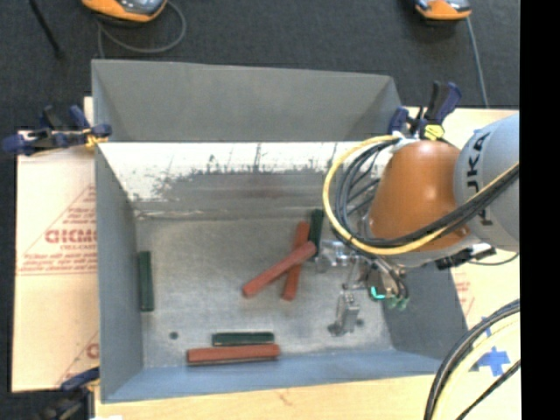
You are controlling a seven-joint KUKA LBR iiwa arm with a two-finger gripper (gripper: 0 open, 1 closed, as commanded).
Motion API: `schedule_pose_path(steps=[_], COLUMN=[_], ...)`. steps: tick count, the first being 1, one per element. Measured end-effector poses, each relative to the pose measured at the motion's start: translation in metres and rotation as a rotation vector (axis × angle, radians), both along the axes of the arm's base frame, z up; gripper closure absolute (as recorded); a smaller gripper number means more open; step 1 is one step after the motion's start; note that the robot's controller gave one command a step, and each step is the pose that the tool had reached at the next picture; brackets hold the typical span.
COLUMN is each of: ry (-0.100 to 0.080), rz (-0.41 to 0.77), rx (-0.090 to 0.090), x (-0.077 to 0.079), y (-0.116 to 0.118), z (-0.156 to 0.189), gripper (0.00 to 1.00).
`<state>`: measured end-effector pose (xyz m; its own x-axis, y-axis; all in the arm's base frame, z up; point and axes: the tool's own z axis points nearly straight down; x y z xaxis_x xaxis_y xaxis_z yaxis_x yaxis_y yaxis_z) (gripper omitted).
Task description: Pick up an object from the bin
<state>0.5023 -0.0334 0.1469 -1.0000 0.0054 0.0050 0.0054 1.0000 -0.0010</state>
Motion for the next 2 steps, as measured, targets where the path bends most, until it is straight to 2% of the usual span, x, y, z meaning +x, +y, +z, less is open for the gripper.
schedule_pose_path(steps=[1, 2], ry=[-0.016, -0.024], rz=[-0.17, -0.168], rx=[0.005, 0.004], x=[0.0511, 0.0535], y=[0.0555, 0.054], z=[-0.0646, -0.0604], gripper=[0.0, 1.0])
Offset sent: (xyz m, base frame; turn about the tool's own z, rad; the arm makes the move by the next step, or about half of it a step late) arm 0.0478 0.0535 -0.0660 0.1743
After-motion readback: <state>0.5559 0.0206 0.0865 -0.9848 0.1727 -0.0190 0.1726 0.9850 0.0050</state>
